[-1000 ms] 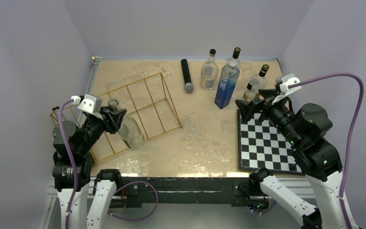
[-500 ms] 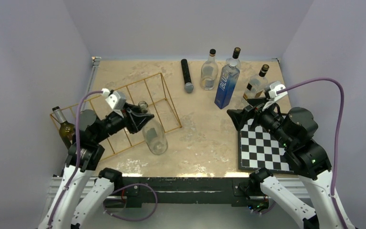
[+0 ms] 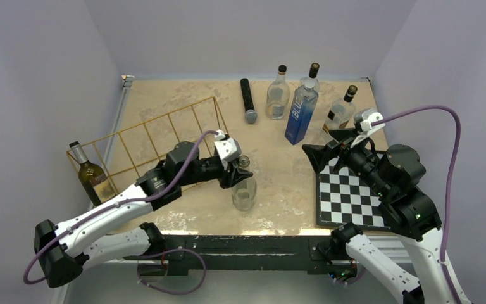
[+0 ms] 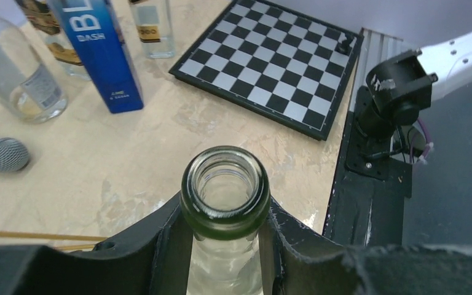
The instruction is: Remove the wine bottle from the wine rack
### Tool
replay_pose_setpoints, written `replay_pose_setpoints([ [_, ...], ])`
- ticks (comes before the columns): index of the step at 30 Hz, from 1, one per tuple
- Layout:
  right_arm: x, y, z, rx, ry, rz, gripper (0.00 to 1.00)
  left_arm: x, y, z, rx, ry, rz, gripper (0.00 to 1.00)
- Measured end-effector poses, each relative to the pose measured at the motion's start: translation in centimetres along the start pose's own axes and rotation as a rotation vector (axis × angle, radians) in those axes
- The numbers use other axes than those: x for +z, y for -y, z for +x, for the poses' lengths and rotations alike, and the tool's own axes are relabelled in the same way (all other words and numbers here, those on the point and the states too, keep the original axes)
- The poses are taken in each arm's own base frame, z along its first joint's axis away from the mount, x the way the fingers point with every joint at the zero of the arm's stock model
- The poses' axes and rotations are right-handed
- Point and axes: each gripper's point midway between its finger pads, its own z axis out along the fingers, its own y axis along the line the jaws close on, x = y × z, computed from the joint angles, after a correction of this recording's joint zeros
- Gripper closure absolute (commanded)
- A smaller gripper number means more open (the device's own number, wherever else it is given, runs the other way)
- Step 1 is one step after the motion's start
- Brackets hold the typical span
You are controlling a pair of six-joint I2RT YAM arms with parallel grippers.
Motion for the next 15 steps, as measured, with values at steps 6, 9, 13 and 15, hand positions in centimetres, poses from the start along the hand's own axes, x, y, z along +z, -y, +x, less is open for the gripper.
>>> replay_pose_setpoints([
  [6, 0.0, 0.0, 0.0, 0.000, 0.000, 0.000, 0.01, 3.0, 1.5, 1.5, 0.042, -0.018, 0.049, 1.00],
  [9, 0.0, 0.0, 0.0, -0.001, 0.000, 0.000, 0.01, 3.5, 1.2, 1.4, 0.047, -0.009, 0.040, 0.80],
  [13, 0.0, 0.0, 0.1, -0.003, -0.001, 0.000, 0.01, 3.6, 0.7, 1.4, 0.050, 0.002, 0.012, 0.58],
  [15, 0.1, 0.0, 0.2, -0.002, -0.005, 0.001, 0.01, 3.6, 0.6, 1.4, 0.050, 0.003, 0.004, 0.51],
])
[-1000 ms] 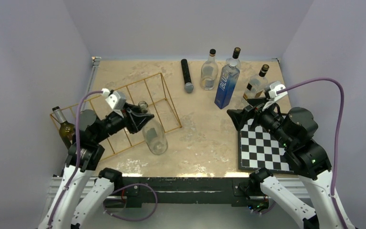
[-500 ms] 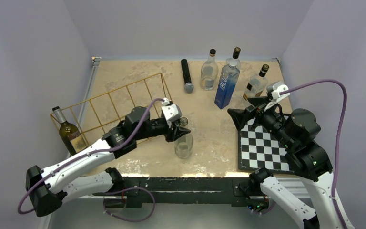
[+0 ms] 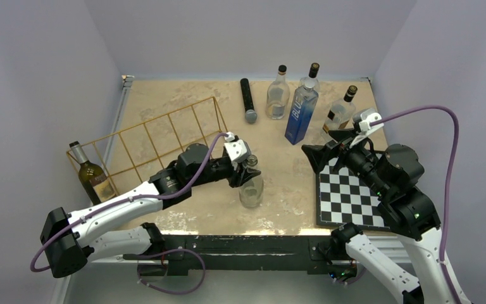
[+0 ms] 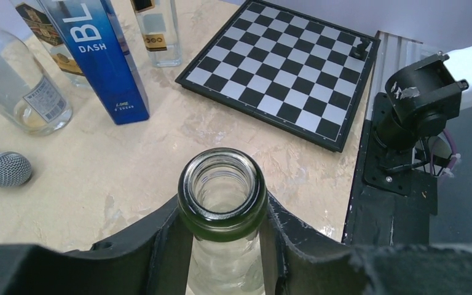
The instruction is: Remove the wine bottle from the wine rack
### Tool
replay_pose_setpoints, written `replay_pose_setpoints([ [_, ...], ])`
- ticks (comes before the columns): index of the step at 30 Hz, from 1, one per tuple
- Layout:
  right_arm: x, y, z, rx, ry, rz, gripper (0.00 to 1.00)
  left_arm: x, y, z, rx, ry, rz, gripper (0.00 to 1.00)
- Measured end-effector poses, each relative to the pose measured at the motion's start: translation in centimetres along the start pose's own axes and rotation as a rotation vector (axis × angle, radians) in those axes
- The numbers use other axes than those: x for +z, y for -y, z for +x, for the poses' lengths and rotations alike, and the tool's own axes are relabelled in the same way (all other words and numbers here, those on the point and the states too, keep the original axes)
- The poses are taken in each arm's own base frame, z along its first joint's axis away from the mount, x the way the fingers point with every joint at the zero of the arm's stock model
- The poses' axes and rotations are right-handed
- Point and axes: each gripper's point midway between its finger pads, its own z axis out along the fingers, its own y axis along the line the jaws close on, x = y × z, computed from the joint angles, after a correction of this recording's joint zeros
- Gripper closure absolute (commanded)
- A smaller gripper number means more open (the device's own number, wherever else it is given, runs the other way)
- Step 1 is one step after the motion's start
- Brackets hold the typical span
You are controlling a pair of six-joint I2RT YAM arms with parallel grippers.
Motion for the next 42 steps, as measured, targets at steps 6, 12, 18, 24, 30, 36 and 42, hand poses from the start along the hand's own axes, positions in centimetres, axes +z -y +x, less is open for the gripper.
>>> replay_pose_setpoints([
  [6, 0.2, 0.1, 0.3, 0.001, -0.010, 0.001, 0.01, 0.0, -0.3, -2.4, 0.025, 0.091, -0.014, 0.26],
  [12, 0.8, 0.1, 0.8, 0.004, -0.034, -0.001, 0.01, -0.1, -0.5, -4.2, 0.045, 0.132, -0.026, 0.01],
  [18, 1.4, -0.8, 1.1, 0.013, -0.054, -0.054, 0.01, -0.4, -0.8, -6.1, 0.052, 0.155, -0.047, 0.01],
  [24, 2.3, -2.8, 1.7, 0.042, -0.092, -0.176, 0.01, -1.4, -1.3, -8.0, 0.050, 0.158, -0.089, 0.01],
  [30, 3.6, -6.1, 1.8, 0.075, -0.117, -0.377, 0.01, -4.1, -2.4, -10.6, 0.068, 0.187, -0.181, 0.01],
  [36, 5.1, -9.6, 3.8, 0.090, -0.210, -0.551, 0.01, -9.7, -5.1, -12.8, 0.094, 0.219, -0.401, 0.01],
  [42, 5.9, -11.3, 6.1, 0.069, -0.276, -0.570, 0.02, -16.3, -7.1, -12.1, 0.111, 0.234, -0.611, 0.01],
])
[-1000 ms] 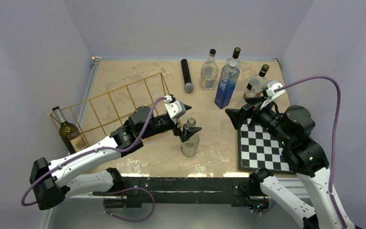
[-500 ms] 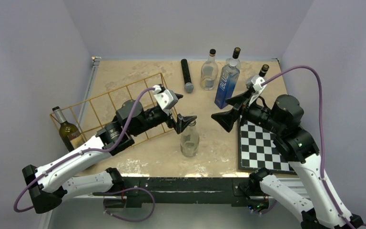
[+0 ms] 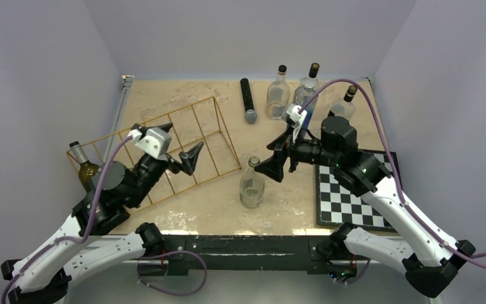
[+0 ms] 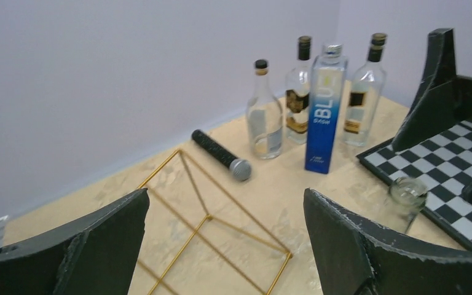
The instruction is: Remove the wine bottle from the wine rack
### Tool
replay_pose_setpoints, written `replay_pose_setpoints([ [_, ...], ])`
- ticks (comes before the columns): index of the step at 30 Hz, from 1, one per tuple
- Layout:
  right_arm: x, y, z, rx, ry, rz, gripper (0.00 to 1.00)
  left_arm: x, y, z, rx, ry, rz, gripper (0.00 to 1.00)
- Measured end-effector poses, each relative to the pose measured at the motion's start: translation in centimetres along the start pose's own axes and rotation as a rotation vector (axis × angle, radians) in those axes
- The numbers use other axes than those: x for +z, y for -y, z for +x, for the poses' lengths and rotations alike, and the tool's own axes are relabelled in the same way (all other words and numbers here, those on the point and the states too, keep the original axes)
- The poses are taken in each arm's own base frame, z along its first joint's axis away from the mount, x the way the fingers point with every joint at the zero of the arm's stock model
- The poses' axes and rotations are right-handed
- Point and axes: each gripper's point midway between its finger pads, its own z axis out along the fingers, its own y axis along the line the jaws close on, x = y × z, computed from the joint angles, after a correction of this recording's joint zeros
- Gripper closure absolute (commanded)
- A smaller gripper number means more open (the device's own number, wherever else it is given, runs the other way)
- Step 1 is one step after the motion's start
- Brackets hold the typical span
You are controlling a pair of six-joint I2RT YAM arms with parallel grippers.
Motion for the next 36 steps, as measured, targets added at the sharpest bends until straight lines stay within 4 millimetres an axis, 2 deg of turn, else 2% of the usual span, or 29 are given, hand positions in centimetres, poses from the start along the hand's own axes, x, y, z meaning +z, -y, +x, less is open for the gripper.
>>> replay_pose_setpoints([
  [3, 1.0, 0.8, 0.8, 0.015, -0.032, 0.028, 0.03, -2.5, -2.2, 1.7, 0.002, 0.003, -0.084, 0.01],
  [5, 2.0, 1.2, 1.5, 0.026, -0.061, 0.040, 0.05, -3.4, -2.9, 3.1, 0.006, -0.008, -0.116, 0.01],
  [8, 3.4, 1.5, 2.8, 0.036, -0.109, 0.049, 0.08, -4.2, -3.4, 5.7, 0.033, -0.071, -0.144, 0.01],
  [10, 4.2, 1.5, 3.7, 0.038, -0.142, 0.054, 0.13, -4.5, -3.6, 6.7, 0.052, -0.110, -0.156, 0.01],
  [14, 5.4, 1.6, 5.2, 0.035, -0.196, 0.091, 0.30, -5.2, -4.5, 7.2, 0.075, -0.131, -0.191, 0.01],
  [17, 5.6, 1.8, 5.8, 0.032, -0.214, 0.124, 0.54, -5.9, -5.3, 7.6, 0.076, -0.121, -0.232, 0.01],
  [19, 5.6, 2.0, 5.8, 0.027, -0.212, 0.149, 0.69, -6.1, -5.6, 8.2, 0.084, -0.129, -0.249, 0.01],
  [21, 5.5, 3.2, 5.0, -0.020, -0.191, 0.213, 0.77, -6.0, -5.7, 8.7, 0.097, -0.142, -0.255, 0.01],
  [24, 5.0, 4.2, 4.8, 0.020, -0.198, 0.277, 0.81, -5.9, -5.7, 9.0, 0.110, -0.155, -0.262, 0.01],
  [27, 4.9, 4.7, 4.6, 0.007, -0.222, 0.324, 0.89, -5.8, -5.7, 9.1, 0.113, -0.159, -0.263, 0.01],
  [30, 5.0, 6.0, 4.1, 0.000, -0.250, 0.389, 0.99, -5.8, -5.7, 9.1, 0.113, -0.160, -0.263, 0.01],
  [36, 5.8, 9.7, 2.2, -0.031, -0.273, 0.522, 1.00, -5.8, -5.7, 9.2, 0.113, -0.164, -0.262, 0.01],
])
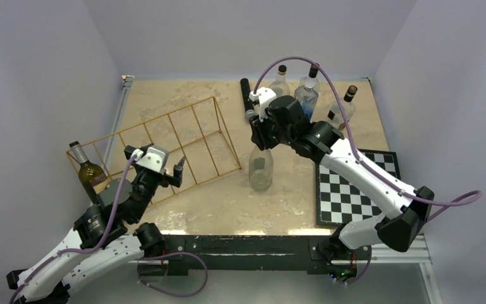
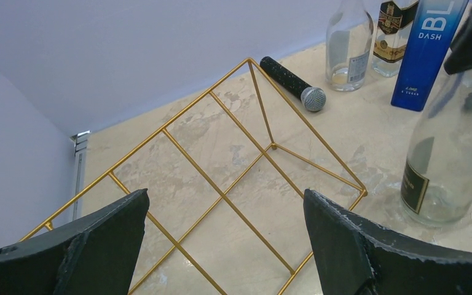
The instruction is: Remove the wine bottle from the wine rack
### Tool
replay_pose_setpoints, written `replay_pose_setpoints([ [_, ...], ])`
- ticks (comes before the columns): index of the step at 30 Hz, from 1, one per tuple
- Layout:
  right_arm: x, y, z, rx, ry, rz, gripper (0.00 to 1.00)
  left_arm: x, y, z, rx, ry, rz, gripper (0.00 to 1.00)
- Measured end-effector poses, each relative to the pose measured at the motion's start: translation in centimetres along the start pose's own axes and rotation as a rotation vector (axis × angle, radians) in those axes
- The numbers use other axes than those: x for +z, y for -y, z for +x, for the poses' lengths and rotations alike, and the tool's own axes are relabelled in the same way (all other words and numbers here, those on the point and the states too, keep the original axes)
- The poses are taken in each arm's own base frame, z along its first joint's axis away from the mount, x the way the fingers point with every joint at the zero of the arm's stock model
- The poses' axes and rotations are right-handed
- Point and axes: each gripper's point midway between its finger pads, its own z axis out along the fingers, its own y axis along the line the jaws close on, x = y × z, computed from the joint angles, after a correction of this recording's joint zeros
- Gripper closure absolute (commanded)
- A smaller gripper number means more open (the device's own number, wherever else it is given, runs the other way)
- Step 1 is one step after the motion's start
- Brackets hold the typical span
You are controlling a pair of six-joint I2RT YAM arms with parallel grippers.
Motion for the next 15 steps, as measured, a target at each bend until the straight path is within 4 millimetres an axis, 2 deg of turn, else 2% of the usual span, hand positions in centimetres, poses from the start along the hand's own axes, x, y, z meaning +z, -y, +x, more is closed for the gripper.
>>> replay_pose_setpoints([
  [4, 1.2, 2.2, -2.3, 0.026, 0.017, 0.051, 1.00, 0.0, 0.3, -0.1, -0.001, 0.003, 0.018, 0.01],
  [9, 2.8, 5.8, -6.3, 0.076, 0.069, 0.119, 0.99, 0.1, 0.6, 0.0, -0.002, 0.000, 0.031, 0.01],
  [11, 3.6, 7.2, -8.0, 0.085, 0.094, 0.146, 0.97, 0.2, 0.7, 0.2, 0.003, -0.008, 0.032, 0.01],
  [15, 5.0, 9.0, -10.1, 0.089, 0.117, 0.184, 0.92, 0.4, 0.9, 0.6, 0.018, -0.028, 0.035, 0.01],
])
